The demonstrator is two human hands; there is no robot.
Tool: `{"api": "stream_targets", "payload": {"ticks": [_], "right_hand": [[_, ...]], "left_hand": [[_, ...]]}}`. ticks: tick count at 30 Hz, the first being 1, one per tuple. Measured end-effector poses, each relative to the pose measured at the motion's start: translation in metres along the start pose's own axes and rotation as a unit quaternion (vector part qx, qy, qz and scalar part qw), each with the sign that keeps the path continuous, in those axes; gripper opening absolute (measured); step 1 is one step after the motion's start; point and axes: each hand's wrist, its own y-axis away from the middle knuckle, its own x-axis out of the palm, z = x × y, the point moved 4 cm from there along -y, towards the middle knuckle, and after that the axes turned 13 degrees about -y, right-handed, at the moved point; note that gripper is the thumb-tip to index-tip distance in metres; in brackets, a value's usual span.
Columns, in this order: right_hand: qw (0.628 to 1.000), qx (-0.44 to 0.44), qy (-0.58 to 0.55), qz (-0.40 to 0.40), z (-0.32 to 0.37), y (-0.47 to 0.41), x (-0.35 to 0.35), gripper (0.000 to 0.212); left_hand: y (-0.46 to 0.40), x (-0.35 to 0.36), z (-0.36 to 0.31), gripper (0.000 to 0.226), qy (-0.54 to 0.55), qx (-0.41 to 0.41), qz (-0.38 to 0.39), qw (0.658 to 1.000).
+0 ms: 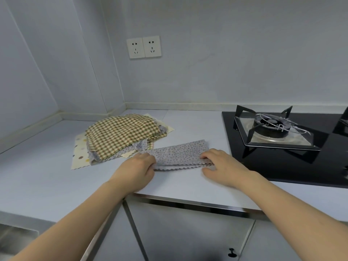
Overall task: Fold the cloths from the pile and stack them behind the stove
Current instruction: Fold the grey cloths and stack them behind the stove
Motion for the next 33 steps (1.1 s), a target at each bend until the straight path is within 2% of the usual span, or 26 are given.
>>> {"api": "stream_targets", "payload": {"ticks": [2,4,6,10,14,17,20,23,25,30,31,33], "right_hand": [[1.0,-0.008,0.008,-0.003,-0.001,-0.002,0.0,0.051],[1.0,-0.013,0.0,-0.012,-0.002,-0.003,0.0,0.053],[1.0,-0.017,-0.008,-0.022,-0.003,-0.004,-0.001,0.047],[0.998,-0.028,-0.012,-0.061,-0.004,-0.005,-0.007,0.018],[0.984,0.002,-0.159,-0.085,-0.01,-0.009,-0.017,0.011],[0.938,0.039,-0.331,-0.097,-0.011,-0.008,-0.027,0.011],[0.879,0.041,-0.465,-0.099,-0.001,-0.005,-0.035,0.008],[0.828,0.037,-0.553,-0.088,0.011,-0.004,-0.044,0.01],[0.812,0.039,-0.575,-0.088,0.018,-0.005,-0.055,0.013],[0.82,0.03,-0.569,-0.053,0.03,-0.018,-0.09,0.024],[0.829,0.042,-0.557,-0.035,0.03,-0.023,-0.095,0.024],[0.862,0.087,-0.5,0.005,0.026,-0.035,-0.098,0.02]], "left_hand": [[-0.005,0.001,0.008,0.015,0.11,-0.108,0.03,0.988],[-0.008,0.002,0.012,0.016,0.178,-0.166,0.053,0.969],[-0.011,-0.001,0.01,0.016,0.192,-0.164,0.064,0.965],[-0.009,-0.007,0.006,0.009,0.172,-0.133,0.085,0.972],[-0.005,-0.01,0.014,0.026,0.254,-0.167,0.076,0.95],[-0.001,-0.016,0.023,0.037,0.329,-0.201,0.033,0.922],[0.0,-0.025,0.028,0.028,0.361,-0.214,0.009,0.908],[-0.001,-0.036,0.03,0.02,0.405,-0.229,0.004,0.885],[-0.002,-0.048,0.029,0.018,0.432,-0.23,0.0,0.872],[-0.002,-0.075,0.022,0.019,0.513,-0.23,0.002,0.827],[-0.002,-0.076,0.021,0.02,0.515,-0.24,0.001,0.823],[-0.003,-0.073,0.022,0.025,0.478,-0.265,0.002,0.837]]}}
